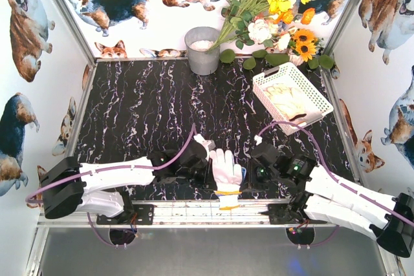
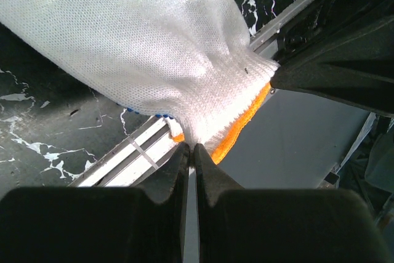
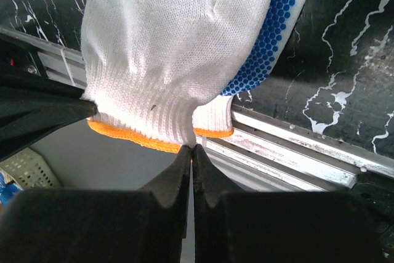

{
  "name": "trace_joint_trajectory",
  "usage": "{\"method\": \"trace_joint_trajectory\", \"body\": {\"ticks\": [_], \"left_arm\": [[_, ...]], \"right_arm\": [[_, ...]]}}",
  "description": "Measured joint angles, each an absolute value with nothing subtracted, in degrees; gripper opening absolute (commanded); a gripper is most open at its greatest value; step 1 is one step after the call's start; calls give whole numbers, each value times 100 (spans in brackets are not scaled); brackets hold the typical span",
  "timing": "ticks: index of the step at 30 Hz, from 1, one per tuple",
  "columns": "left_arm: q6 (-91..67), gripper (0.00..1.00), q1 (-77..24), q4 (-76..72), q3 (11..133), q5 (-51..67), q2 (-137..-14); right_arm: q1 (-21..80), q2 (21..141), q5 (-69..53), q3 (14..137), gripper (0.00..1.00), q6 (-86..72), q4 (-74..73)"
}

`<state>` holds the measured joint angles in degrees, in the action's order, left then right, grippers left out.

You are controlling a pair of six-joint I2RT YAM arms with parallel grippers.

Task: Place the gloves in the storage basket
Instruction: Pair the glove with the glove.

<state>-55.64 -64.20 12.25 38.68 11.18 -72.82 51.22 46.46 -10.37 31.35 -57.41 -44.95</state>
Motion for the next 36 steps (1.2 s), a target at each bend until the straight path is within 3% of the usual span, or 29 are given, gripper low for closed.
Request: {"method": "trace_joint_trajectory", "body": {"ticks": [36], "left_arm": [[-5308, 3, -6641, 1048, 4139, 1584, -8676]], "right_arm": [[5533, 5664, -908, 2860, 0, -5857, -4193]]}}
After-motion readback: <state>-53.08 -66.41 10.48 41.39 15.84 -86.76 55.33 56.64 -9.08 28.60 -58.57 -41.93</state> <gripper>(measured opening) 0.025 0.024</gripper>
